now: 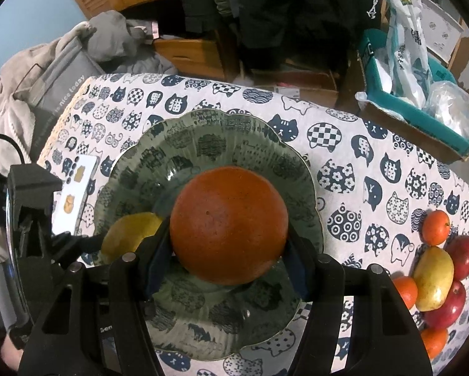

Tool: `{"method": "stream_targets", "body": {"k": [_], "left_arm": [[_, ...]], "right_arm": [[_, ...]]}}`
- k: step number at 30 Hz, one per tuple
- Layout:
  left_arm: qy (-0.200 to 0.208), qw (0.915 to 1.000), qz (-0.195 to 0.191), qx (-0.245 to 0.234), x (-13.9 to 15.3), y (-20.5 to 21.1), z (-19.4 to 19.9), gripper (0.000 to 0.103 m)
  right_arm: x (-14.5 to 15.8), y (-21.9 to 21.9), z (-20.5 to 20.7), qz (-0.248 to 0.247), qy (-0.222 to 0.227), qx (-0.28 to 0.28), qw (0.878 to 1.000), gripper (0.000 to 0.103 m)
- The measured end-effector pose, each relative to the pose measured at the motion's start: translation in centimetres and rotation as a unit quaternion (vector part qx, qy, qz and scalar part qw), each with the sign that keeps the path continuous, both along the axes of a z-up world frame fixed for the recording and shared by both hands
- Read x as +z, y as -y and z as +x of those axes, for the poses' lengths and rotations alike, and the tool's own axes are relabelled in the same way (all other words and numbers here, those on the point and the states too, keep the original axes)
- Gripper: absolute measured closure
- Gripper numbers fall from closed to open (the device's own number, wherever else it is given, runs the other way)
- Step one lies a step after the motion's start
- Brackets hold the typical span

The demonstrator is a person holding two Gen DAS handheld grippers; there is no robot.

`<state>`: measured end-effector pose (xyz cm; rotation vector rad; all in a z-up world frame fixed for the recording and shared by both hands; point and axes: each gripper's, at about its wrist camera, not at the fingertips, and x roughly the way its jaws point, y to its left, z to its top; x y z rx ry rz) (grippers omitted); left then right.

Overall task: Organize fruits
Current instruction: 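Lower the pomelo and orange into the bowl and open both tools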

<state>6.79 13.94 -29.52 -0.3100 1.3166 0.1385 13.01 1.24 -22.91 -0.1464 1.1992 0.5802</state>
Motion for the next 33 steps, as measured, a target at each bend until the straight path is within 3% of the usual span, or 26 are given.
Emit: {"method": "stream_targets", "body": {"k": [4,15,22,33], "left_arm": [[0.027,0.9995,0.012,0.005,1.7,-0.7,-0.6,0.017],[0.069,0.996,0.035,0.046,6.1,-4.0,-3.5,0.017],[0.067,0.9946,0.034,0.071,5.9,-5.6,-4.6,0.017],[0.069,0.9939,0.027,0.082,5.9,-6.2,-4.7,0.017]], "right_arm": [[-0.2,0.0,0.3,0.003,-0.005,-0.006,1.0,0.038],[-2.7,-1.7,-0.2,-0.031,-0.028,0.016,0.999,0.038],[-4.7,-2.9,-1.0,-0.065,-0.042,0.036,0.996,0.037],[-5.5,-3.9,-1.6,-0.094,-0.044,0.058,0.993,0.036]]}}
